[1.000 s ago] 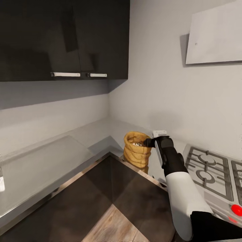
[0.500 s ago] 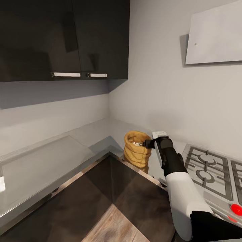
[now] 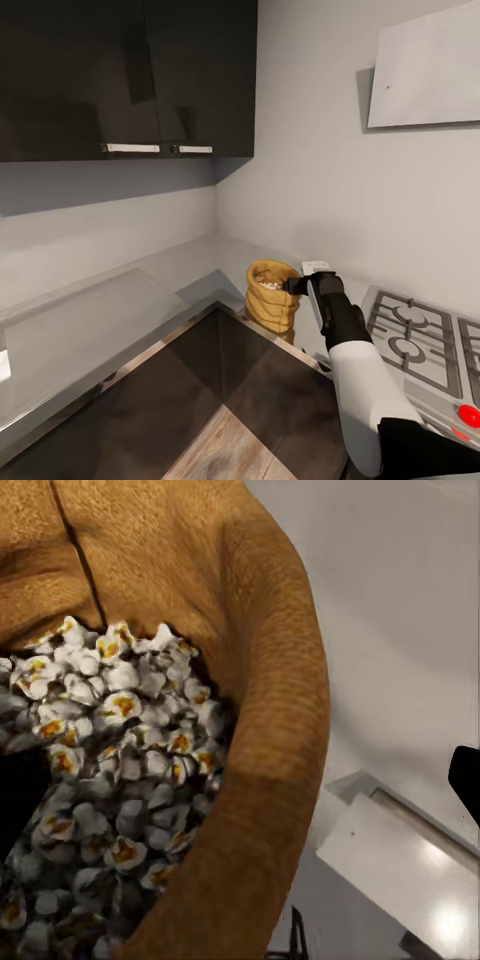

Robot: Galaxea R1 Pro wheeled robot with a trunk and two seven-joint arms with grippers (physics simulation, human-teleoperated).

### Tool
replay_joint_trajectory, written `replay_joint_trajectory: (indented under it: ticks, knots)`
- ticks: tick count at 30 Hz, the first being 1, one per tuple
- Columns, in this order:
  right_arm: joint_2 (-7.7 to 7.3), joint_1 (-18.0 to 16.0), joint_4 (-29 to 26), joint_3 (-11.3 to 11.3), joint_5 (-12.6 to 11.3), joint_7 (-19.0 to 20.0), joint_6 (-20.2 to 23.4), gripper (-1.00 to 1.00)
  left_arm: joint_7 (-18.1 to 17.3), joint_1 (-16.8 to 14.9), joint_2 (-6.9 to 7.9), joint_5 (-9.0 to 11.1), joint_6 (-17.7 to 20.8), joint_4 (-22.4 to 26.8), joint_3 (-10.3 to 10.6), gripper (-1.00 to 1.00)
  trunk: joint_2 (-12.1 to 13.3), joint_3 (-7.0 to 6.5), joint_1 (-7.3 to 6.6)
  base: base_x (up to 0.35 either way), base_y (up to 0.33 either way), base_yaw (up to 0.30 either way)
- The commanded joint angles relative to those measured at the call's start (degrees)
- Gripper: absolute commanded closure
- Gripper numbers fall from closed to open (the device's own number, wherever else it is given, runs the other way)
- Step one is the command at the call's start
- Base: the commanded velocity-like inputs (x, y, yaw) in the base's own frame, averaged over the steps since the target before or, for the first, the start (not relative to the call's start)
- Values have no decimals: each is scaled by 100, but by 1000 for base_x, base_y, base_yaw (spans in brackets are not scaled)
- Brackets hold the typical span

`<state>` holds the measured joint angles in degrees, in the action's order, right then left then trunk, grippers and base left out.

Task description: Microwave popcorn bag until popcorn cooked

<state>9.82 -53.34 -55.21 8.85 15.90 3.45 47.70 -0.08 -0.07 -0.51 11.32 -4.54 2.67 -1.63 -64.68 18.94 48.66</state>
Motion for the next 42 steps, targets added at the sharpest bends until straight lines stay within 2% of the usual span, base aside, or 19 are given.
replay_joint_trajectory:
  ticks: [1,4,12,21,34,42]
  knots:
    - [18,-1,29,51,12,33,-13,-100,-1,1,-1,28,-12,3,-13,-100,-3,8,1,0,0,0]
    - [18,-1,50,129,7,26,-108,-100,-1,-1,-1,28,-12,5,-13,-100,-3,8,1,0,0,0]
    - [18,-1,4,151,3,2,-358,-100,-1,-2,-1,28,-12,6,-13,-100,-3,8,1,0,0,0]
    - [18,-1,-270,161,0,-2,-337,-100,-1,-2,-1,28,-12,6,-13,-100,-3,8,1,0,0,0]
    - [18,-1,-235,178,-12,-16,-335,-100,-1,-1,5,28,-12,6,-4,-100,-3,8,1,52,0,0]
    - [18,-1,210,190,-9,-20,-330,-100,-1,-2,-1,28,-12,6,-4,-100,-3,8,1,0,0,0]
